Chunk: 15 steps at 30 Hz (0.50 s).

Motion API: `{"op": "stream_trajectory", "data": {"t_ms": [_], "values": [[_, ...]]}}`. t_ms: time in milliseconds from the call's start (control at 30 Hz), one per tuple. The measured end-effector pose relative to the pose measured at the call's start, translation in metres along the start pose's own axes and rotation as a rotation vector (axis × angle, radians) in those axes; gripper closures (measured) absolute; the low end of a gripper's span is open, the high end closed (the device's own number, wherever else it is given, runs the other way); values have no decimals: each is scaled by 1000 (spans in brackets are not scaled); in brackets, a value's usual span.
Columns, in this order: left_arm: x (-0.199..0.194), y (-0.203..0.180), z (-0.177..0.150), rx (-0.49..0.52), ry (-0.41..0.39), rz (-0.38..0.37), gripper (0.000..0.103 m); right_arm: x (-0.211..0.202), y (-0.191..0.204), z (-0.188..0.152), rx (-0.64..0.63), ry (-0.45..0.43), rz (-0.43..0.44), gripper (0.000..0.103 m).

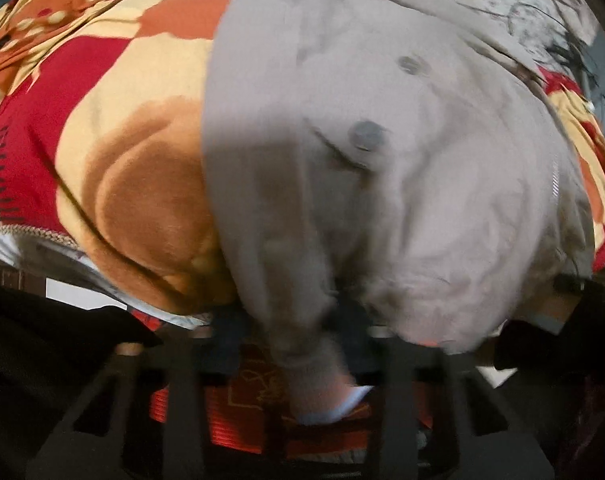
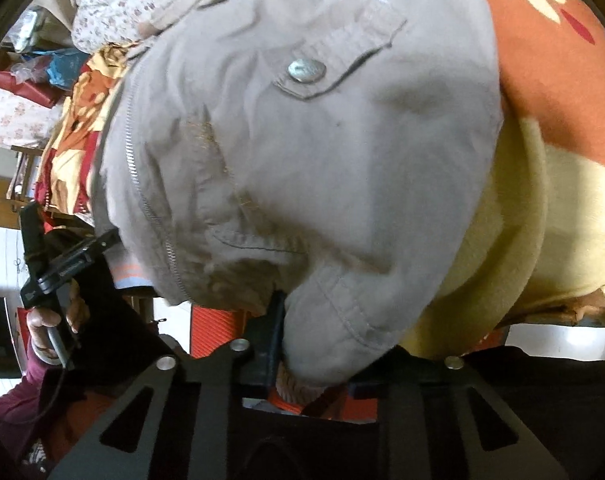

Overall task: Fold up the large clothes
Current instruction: 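Grasp the jacket hem with both grippers and lift it toward the collar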

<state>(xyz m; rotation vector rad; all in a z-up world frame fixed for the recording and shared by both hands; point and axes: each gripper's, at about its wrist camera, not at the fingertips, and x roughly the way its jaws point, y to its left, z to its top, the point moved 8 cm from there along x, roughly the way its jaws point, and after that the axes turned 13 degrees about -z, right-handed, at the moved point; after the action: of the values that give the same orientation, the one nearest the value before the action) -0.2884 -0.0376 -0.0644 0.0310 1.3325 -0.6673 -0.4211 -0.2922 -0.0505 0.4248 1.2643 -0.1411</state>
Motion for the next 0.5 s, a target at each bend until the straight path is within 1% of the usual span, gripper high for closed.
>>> {"op": "stream_trajectory", "data": {"t_ms": [33, 100, 167, 200, 333, 400, 500], "values": [[-4, -3, 0, 13, -7, 0, 89, -4, 3, 0, -4, -13, 10, 87], [-13, -6, 2, 17, -11, -28, 92, -18, 10, 0, -16, -56, 55, 88], [-32, -10, 10, 1, -22, -103, 93, -36, 13, 1, -10, -95, 111, 89], [-45, -12, 16, 0, -41, -136, 93, -44, 15, 2, -4, -111, 143, 89], [-88, -21, 49, 16, -142, -199, 94, -80, 26, 11, 2, -211, 235, 90], [-104, -23, 68, 26, -193, -204, 94, -100, 28, 20, 8, -270, 285, 91], [-115, -21, 94, 30, -243, -188, 94, -124, 31, 42, 31, -349, 343, 91]]}}
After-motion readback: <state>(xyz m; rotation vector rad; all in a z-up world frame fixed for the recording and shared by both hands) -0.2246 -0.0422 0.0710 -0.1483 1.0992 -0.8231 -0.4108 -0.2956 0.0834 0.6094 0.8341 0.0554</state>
